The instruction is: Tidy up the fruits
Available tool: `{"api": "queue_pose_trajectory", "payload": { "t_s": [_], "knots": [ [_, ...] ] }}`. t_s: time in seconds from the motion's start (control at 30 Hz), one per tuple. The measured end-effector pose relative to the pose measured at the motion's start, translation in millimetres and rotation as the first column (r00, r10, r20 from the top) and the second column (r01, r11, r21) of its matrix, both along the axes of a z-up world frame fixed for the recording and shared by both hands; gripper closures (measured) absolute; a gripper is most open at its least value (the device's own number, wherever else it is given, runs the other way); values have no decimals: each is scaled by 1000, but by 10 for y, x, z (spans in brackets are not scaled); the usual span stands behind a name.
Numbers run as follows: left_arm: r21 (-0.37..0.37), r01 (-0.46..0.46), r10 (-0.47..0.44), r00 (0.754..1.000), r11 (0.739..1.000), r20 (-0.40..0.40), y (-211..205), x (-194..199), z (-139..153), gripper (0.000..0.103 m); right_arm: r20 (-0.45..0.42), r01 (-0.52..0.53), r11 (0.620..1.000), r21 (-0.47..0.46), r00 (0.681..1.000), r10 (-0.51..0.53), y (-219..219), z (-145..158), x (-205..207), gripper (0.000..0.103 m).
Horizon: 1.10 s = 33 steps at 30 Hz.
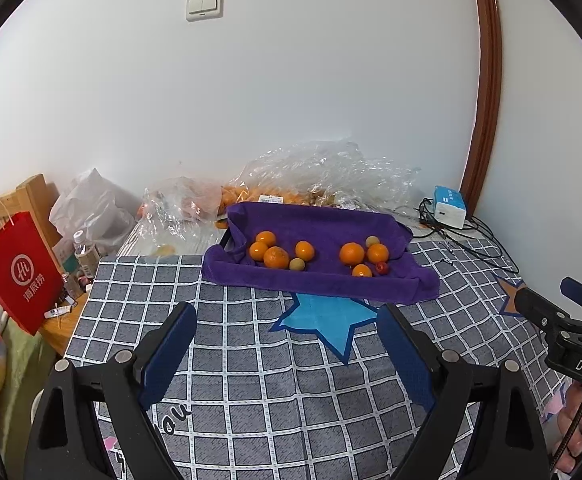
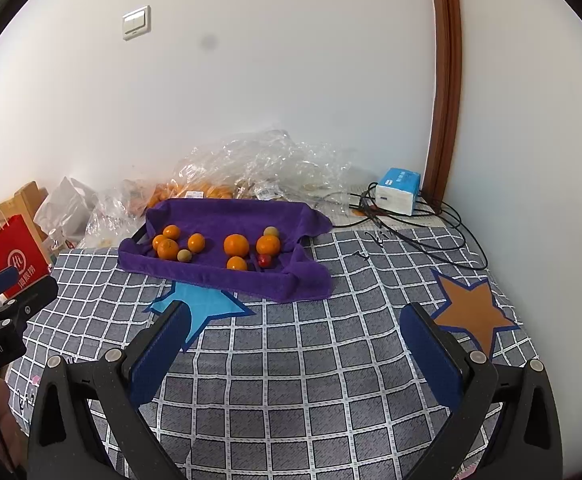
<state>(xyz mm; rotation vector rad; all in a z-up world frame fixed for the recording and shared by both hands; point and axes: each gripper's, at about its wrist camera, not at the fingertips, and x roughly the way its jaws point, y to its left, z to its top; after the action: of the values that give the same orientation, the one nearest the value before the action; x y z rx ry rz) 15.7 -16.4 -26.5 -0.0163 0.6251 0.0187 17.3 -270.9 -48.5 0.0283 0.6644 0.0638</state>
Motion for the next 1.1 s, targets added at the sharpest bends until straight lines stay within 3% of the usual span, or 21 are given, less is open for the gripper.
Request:
{"api": "queue_pose_trajectory", "payload": {
  "t_s": [1.1],
  "knots": [
    [5,-3,3,1000,1000,2,2,3,12,12,0,11,1000,-3,1000,-11,-46,2,-10,0]
  ]
}}
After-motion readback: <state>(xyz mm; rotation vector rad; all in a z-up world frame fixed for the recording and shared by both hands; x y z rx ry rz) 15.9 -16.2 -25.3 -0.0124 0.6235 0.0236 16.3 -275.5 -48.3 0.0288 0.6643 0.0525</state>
